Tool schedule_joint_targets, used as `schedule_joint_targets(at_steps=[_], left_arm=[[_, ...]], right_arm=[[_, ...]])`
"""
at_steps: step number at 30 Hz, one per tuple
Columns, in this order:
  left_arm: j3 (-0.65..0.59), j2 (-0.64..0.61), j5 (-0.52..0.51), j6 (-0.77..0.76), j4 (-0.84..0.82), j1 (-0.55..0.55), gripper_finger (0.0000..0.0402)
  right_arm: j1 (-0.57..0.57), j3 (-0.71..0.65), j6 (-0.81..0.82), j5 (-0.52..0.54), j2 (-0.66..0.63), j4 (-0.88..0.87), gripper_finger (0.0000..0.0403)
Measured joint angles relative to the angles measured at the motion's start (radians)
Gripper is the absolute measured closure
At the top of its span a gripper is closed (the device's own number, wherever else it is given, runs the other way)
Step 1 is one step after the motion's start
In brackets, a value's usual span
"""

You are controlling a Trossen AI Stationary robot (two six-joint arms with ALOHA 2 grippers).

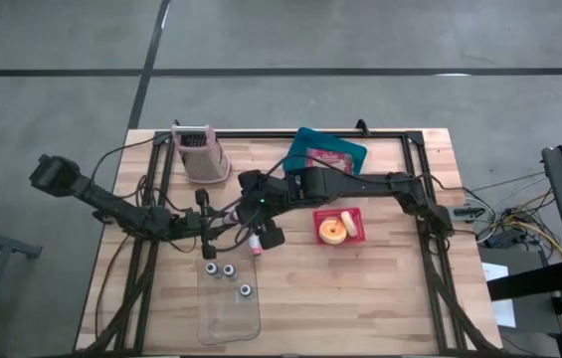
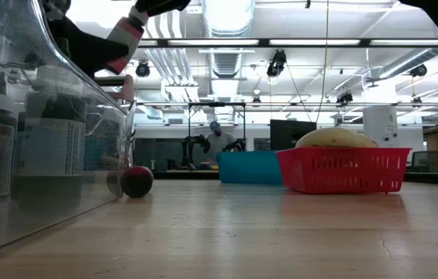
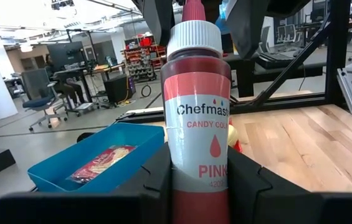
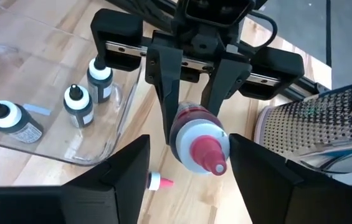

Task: Pick & Place Food Item
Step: Put the top pink food coloring bottle into the transparent bin

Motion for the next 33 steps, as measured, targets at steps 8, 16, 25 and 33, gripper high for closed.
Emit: schedule_joint_targets(at_steps=[8, 16, 25, 33], left_arm=[[0.0, 0.0, 0.0, -0.007, -0.004, 0.001, 0.0306], [-0.001, 0.009, 0.0, -0.016, -0.007, 0.005, 0.0306], [0.0, 0.032, -0.002, -0.026, -0.004, 0.015, 0.0306], [0.0, 0.033, 0.004, -0.026, -0.008, 0.016, 0.0306]], right_arm=[[-0.001, 0.0, 0.003, 0.023, 0.003, 0.002, 0.0207], [-0.001, -0.002, -0.004, 0.027, 0.03, 0.013, 0.0207], [-0.001, -0.002, -0.008, 0.051, 0.03, -0.003, 0.0217], [-0.001, -0.001, 0.007, 0.055, 0.03, -0.024, 0.0277]])
